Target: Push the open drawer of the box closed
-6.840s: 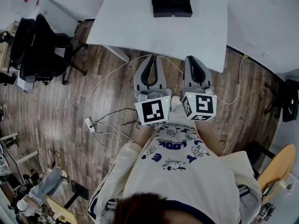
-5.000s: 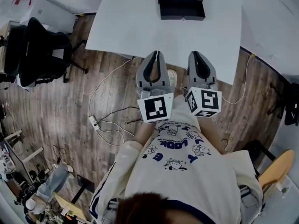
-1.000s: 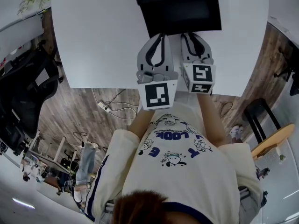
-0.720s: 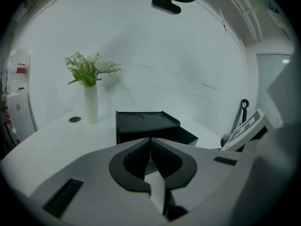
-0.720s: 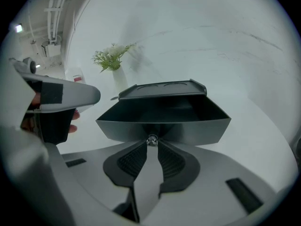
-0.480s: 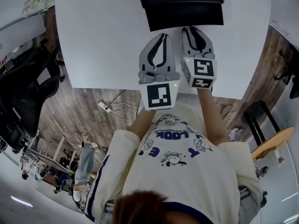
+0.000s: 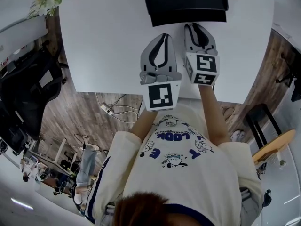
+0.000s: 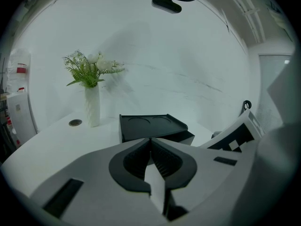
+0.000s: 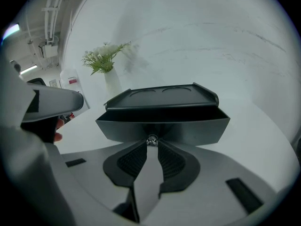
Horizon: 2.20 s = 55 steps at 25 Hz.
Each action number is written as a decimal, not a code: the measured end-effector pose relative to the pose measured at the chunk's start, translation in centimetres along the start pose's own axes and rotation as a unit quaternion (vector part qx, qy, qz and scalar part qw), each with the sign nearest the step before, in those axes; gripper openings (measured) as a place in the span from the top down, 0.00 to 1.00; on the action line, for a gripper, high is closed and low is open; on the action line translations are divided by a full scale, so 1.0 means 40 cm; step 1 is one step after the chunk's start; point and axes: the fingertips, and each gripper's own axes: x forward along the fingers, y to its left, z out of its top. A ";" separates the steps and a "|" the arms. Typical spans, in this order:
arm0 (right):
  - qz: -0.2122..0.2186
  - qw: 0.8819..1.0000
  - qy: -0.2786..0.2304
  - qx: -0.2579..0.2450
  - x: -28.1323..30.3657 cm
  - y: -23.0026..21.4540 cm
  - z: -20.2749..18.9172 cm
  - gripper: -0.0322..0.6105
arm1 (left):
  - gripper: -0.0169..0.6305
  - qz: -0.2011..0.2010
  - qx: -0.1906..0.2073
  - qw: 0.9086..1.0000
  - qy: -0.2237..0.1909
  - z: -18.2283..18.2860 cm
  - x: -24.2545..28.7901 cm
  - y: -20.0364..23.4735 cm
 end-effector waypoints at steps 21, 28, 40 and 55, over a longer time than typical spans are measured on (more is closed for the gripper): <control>-0.017 1.000 -0.015 0.009 0.068 -0.011 0.068 0.81 | 0.94 -0.007 0.001 1.000 0.008 0.007 0.033 0.033; -0.015 1.000 -0.022 0.015 0.070 -0.013 0.070 0.81 | 0.94 -0.012 0.004 1.000 0.004 0.012 0.035 0.027; 0.003 0.993 -0.117 0.001 -0.073 0.036 0.160 0.70 | 0.94 0.005 -0.009 0.999 -0.031 0.072 -0.009 0.030; -0.010 0.976 -0.217 -0.013 -0.309 0.063 0.295 0.88 | 0.94 0.017 0.033 0.992 -0.121 0.235 -0.123 -0.006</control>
